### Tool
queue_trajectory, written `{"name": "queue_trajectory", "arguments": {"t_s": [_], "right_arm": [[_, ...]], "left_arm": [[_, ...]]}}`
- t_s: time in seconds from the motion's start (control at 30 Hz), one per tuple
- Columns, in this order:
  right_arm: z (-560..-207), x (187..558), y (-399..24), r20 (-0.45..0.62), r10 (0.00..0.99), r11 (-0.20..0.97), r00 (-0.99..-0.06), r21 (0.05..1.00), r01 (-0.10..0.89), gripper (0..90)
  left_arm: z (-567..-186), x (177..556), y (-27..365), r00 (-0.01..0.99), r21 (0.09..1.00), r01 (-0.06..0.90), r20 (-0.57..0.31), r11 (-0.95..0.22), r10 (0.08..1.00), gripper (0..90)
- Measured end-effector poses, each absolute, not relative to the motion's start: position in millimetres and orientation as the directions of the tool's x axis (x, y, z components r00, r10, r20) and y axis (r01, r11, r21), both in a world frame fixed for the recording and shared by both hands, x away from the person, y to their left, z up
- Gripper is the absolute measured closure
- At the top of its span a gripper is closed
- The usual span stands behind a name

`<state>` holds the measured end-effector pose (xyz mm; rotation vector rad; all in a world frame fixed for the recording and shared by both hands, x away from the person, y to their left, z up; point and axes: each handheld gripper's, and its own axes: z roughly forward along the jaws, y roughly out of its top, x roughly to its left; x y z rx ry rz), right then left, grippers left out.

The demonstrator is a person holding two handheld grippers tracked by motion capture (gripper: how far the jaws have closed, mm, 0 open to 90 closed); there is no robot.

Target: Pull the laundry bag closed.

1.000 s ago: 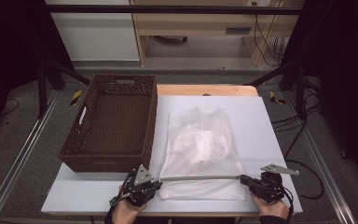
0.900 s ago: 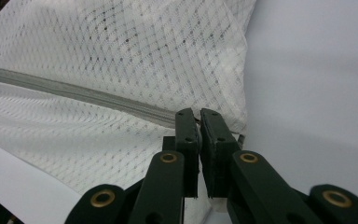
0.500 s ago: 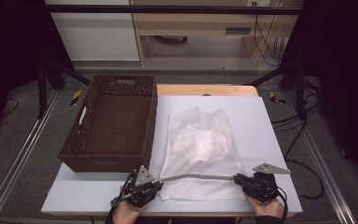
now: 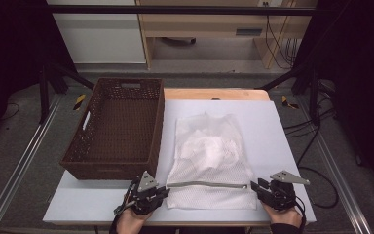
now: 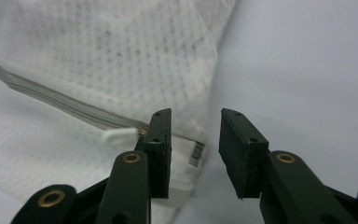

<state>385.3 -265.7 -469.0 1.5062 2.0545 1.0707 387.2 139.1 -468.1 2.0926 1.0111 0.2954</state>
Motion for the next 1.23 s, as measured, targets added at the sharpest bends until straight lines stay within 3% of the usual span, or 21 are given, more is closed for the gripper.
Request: {"name": "queue_trajectory", "arguments": {"t_s": [0.13,0.37,0.63,0.73,0.97,1.23], "right_arm": [[-479.7,394.7,-267.3,0.155,0.921,0.142,-0.356,0.719,0.680,66.7],[-478.3,399.7,-261.2,0.142,0.915,0.177,-0.379,0.701,0.691,83.4],[-475.4,402.1,-266.2,0.107,0.931,0.168,-0.349,0.724,0.669,82.6],[-473.6,399.5,-266.5,0.104,0.927,0.165,-0.360,0.749,0.642,76.6],[-470.4,394.8,-273.5,0.094,0.937,0.120,-0.337,0.819,0.562,47.8],[-469.4,391.3,-278.4,0.076,0.952,0.100,-0.295,0.838,0.537,28.7]], "left_arm": [[-472.4,388.2,137.5,0.655,0.719,0.568,-0.101,-0.400,0.749,84.2],[-477.2,389.0,134.8,0.663,0.715,0.556,-0.073,-0.424,0.745,85.5],[-479.6,396.0,131.1,0.680,0.725,0.540,-0.076,-0.428,0.729,85.0],[-476.4,395.8,137.2,0.680,0.747,0.530,-0.090,-0.403,0.728,76.1],[-464.9,392.8,155.5,0.697,0.803,0.489,-0.125,-0.340,0.706,50.0],[-461.4,390.7,170.9,0.727,0.808,0.460,-0.104,-0.368,0.679,34.3]]}}
